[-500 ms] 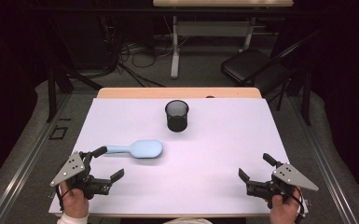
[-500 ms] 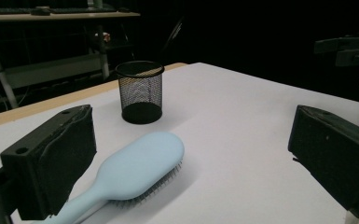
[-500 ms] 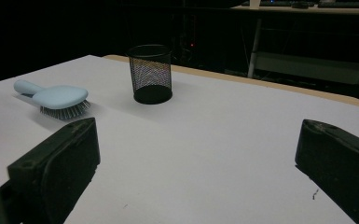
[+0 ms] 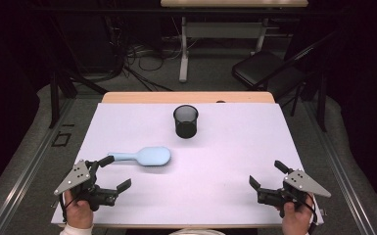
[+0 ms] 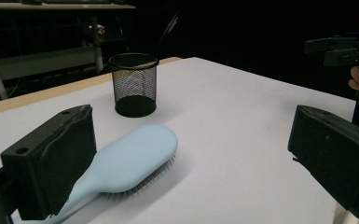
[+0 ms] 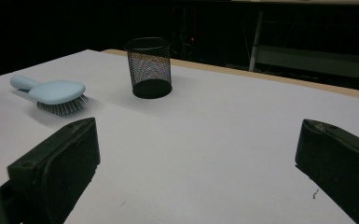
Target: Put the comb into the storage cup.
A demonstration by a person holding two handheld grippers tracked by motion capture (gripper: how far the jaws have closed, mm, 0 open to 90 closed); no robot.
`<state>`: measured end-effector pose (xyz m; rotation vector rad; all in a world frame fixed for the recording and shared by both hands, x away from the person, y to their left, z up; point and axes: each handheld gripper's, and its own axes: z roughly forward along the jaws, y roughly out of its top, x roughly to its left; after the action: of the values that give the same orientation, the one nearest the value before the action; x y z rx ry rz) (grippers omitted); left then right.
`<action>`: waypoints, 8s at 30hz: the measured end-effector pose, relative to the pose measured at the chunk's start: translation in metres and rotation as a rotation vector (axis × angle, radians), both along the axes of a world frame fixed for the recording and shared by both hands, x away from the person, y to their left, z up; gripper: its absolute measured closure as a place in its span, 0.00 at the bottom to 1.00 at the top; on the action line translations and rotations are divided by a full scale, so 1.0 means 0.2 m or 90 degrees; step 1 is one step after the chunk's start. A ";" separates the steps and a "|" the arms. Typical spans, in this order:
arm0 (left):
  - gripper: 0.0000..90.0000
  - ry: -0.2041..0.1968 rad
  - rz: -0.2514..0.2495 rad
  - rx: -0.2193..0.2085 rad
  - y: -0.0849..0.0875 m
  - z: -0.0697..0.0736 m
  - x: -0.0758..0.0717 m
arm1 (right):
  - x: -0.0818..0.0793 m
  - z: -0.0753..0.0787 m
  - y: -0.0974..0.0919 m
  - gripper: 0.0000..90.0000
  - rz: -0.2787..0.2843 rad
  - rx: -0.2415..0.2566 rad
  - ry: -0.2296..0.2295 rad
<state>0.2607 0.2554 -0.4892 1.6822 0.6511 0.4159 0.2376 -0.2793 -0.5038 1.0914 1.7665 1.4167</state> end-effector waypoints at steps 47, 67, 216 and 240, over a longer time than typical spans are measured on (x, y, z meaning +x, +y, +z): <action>0.02 0.115 0.102 0.009 0.07 0.08 0.16 | 0.05 -0.03 0.07 0.03 -0.014 0.001 0.058; 0.09 0.157 0.127 0.031 0.09 0.16 0.33 | 0.06 -0.05 0.07 0.04 -0.022 -0.001 0.069; 1.00 0.473 0.262 0.283 -0.01 -0.18 0.88 | 0.11 -0.10 0.02 0.13 -0.043 0.009 0.095; 1.00 0.487 0.234 0.298 0.02 -0.19 0.83 | 0.10 -0.10 0.02 0.15 -0.041 0.009 0.095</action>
<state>0.4273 0.2592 -0.5270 2.1797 1.5320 0.1683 0.2585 -0.2745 -0.5246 1.2790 1.8091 1.3402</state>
